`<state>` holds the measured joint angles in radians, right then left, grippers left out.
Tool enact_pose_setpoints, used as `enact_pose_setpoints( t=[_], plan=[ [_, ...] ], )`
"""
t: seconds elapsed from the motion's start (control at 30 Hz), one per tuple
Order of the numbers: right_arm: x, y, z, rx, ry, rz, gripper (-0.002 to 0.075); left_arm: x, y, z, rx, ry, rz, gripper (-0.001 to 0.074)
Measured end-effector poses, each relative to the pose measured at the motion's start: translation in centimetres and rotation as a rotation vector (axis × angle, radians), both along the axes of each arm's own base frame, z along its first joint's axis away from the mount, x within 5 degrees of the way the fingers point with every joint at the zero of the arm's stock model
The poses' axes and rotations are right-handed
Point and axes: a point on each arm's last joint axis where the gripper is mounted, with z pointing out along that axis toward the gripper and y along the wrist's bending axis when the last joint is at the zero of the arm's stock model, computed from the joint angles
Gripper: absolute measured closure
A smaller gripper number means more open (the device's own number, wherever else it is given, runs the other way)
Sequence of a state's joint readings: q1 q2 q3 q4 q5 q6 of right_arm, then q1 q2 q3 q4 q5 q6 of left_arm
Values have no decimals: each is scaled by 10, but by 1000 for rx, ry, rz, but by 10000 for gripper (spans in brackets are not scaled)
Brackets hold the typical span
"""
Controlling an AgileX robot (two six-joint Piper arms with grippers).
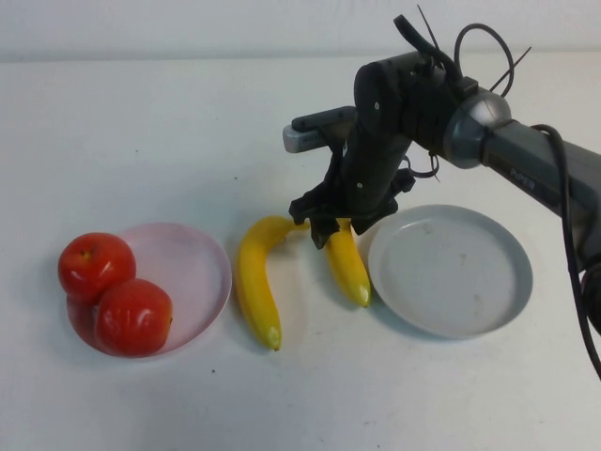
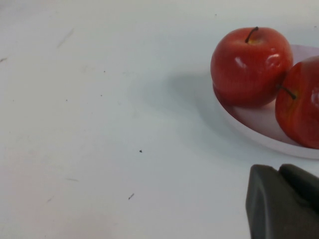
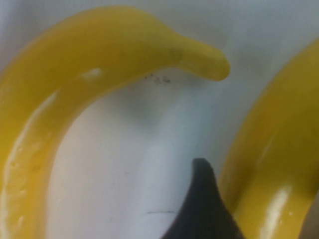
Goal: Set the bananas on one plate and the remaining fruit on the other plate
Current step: Put another type of fruit in the right plate
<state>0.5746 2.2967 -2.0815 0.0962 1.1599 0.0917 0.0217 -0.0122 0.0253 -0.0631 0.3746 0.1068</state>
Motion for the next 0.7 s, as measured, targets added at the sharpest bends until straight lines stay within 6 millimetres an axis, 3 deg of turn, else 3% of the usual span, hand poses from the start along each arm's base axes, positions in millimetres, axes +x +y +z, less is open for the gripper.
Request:
enact_pose_setpoints(
  t=[0.37, 0.6, 0.7],
  plan=[
    [3, 2, -19, -14, 39, -42, 314, 0, 0, 0, 0, 0, 0, 731],
    [5, 3, -18, 0, 26, -53, 417, 0, 0, 0, 0, 0, 0, 731],
    [6, 4, -11, 15, 13, -61, 419, 0, 0, 0, 0, 0, 0, 731]
  ],
)
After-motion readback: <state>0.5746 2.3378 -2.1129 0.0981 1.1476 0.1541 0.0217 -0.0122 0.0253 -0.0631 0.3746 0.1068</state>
